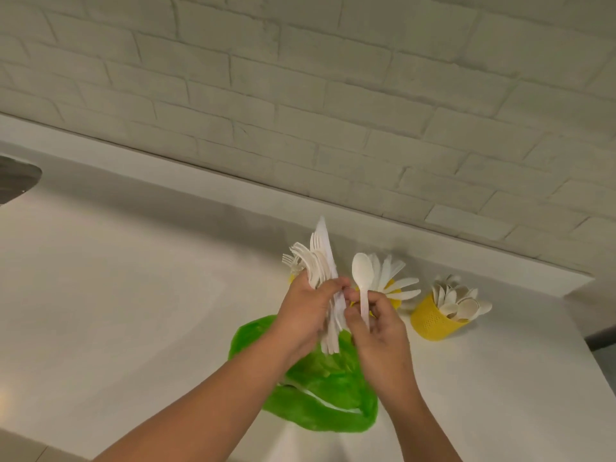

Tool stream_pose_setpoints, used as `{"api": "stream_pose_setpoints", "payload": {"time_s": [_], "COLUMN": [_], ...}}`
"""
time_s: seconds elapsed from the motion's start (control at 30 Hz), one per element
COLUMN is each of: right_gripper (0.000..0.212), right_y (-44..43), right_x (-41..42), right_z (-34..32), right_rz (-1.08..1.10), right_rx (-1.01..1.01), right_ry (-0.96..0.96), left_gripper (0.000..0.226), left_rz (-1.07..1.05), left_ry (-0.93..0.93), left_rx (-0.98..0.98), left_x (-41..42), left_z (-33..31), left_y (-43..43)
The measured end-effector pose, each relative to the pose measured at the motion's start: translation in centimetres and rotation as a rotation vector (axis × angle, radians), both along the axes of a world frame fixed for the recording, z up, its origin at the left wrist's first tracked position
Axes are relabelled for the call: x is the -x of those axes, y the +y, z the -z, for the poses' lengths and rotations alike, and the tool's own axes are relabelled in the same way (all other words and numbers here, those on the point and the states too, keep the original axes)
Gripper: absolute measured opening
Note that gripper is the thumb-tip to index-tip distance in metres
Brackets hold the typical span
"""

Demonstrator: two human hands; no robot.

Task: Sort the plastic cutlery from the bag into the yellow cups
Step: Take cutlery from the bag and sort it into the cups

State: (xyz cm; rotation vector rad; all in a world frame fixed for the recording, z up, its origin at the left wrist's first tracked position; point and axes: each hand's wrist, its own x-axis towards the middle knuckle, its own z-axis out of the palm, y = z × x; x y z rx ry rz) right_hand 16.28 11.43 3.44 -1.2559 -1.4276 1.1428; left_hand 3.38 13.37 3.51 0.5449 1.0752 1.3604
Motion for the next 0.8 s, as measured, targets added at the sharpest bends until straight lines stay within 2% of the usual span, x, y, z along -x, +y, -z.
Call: {"api": "stream_pose_setpoints", "payload": {"time_s": [0.1,0.2,0.33,0.47,0.63,0.8], "right_gripper": [0.027,0.016,0.003,0.011,0.020,0.025], "right_y": [-0.4,0.3,1.3,1.2,1.0,1.4], "right_x": [0.9,1.0,0.8,1.1,1.2,1.1], "right_z": [0.1,0.0,0.1,0.5,0.7,0.4], "right_rz": [-0.086,-0.090,-0.082,-0.030,0.027,0.075], "right_rx": [-0.053,-0.071,0.014,0.032,0.029,0.033], "right_ry": [-0.212,-0.302,-0.254,-0.200,-0.120,-0.120], "left_gripper": [0.016,0.014,0.027,0.031,0.047,0.026], "left_rz": [0.060,0.086,0.189,0.218,0.145,0.046], "left_ry": [-0.092,-0.200,-0.398,-0.519,-0.519,-0.385], "left_rx": [0.061,0.077,0.058,0.079,0.050,0.050], "left_x": [-0.1,0.4,1.0,1.0,0.9,0.3], "left_z": [-0.4,-0.4,0.2,0.1,0.1,0.3], "left_y": [0.0,0.1,0.2,0.3,0.3,0.3]}}
